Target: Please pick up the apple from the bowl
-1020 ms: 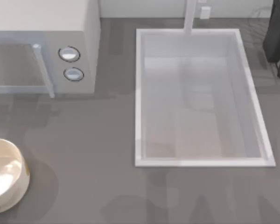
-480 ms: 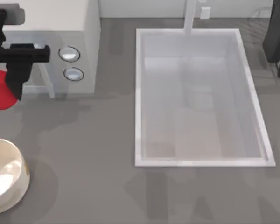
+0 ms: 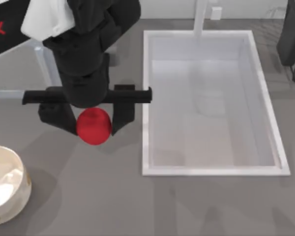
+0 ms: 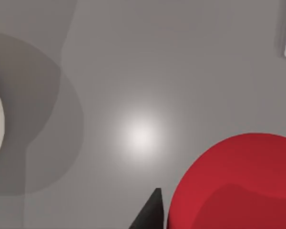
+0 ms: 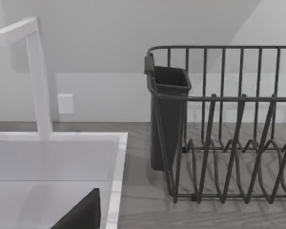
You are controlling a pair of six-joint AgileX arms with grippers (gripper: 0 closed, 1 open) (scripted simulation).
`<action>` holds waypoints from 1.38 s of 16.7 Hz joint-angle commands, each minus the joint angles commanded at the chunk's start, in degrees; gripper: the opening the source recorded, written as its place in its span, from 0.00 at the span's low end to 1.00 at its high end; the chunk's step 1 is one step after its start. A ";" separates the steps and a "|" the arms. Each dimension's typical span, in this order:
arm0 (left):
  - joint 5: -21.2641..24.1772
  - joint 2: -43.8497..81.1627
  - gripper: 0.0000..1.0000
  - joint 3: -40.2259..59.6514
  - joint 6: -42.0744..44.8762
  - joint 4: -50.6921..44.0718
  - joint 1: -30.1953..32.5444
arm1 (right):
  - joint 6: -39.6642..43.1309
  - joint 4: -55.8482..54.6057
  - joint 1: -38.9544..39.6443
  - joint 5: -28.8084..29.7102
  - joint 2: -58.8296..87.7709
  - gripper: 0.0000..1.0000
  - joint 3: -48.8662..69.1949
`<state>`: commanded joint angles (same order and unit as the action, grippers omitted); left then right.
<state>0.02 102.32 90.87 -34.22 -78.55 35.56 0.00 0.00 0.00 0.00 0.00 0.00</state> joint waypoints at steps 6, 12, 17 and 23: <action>0.02 0.05 0.00 -0.76 0.12 0.81 -0.17 | 0.00 0.00 0.00 0.00 0.00 1.00 0.00; 0.02 2.46 0.00 -12.80 0.23 16.25 -0.21 | 0.00 0.00 0.00 0.00 0.00 1.00 0.00; 0.02 4.16 0.00 -20.25 0.26 24.41 -0.19 | 0.00 0.00 0.00 0.00 0.00 1.00 0.00; 0.02 4.16 0.23 -20.25 0.26 24.41 -0.19 | 0.00 0.00 0.00 0.00 0.00 1.00 0.00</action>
<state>0.04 106.48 70.63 -33.96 -54.15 35.37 0.00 0.00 0.00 0.00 0.00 0.00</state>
